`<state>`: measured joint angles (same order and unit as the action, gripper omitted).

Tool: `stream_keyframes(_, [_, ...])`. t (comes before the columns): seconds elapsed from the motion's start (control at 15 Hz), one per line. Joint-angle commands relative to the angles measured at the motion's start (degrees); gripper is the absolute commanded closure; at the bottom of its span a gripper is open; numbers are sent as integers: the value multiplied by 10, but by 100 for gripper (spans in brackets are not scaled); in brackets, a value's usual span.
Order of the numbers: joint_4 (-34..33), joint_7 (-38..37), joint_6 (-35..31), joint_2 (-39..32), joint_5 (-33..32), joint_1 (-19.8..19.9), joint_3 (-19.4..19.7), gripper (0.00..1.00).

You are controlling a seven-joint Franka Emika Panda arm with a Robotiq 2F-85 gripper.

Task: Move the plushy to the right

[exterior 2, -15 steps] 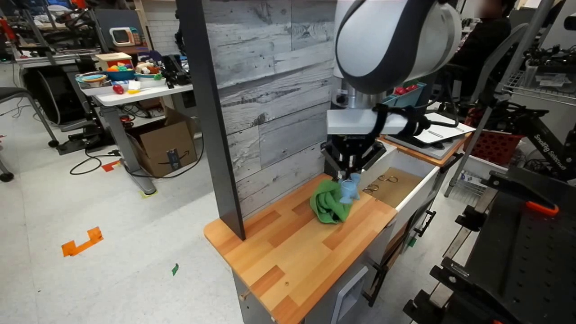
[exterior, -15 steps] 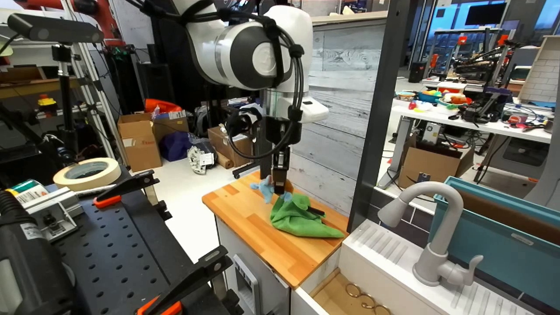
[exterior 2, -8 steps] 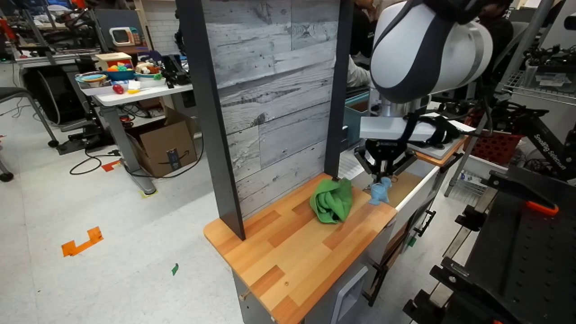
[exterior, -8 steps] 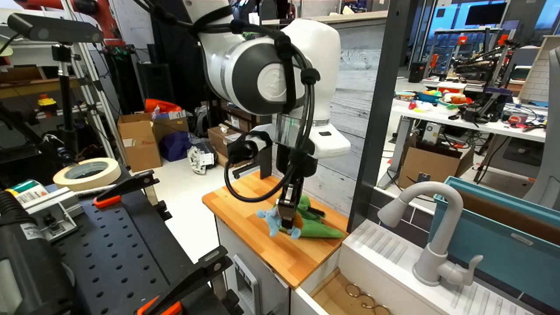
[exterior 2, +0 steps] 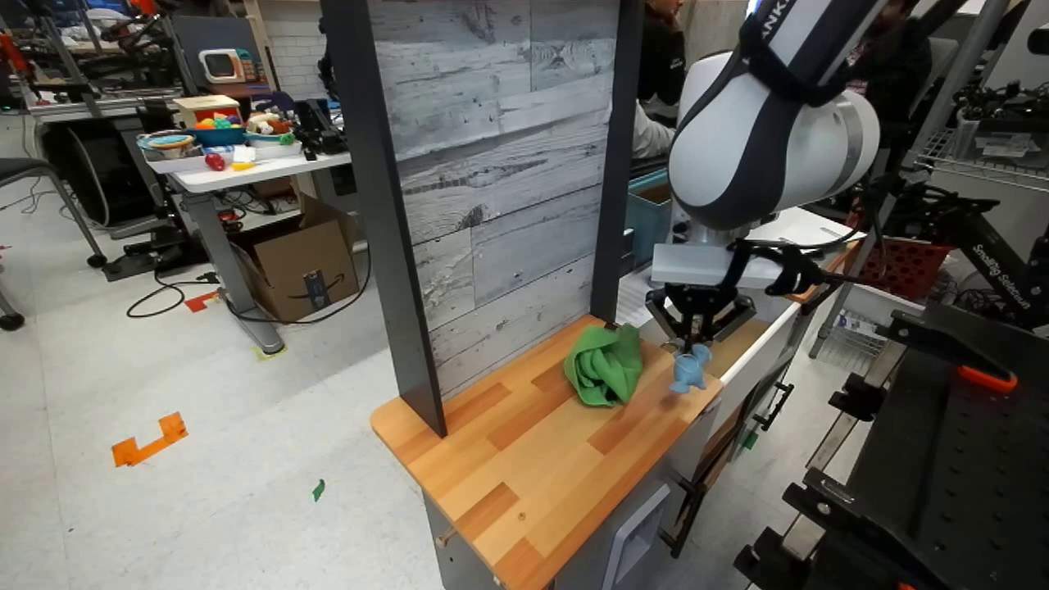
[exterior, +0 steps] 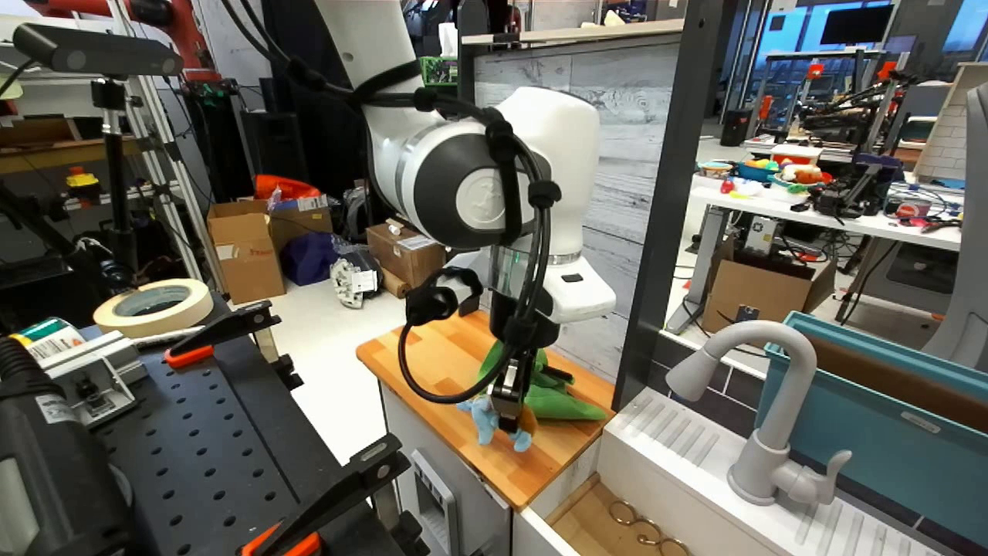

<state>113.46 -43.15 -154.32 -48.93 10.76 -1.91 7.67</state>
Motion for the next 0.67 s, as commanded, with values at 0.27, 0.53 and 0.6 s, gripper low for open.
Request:
stream_keyframes(0.27, [-65,-16,1,-55,10,-9,22,97])
stream_keyframes(0.53, [-90,-22,4,-72,8,-13,25,97])
stream_keyframes(0.6, [-95,-24,7,-75,8,-14,26,78])
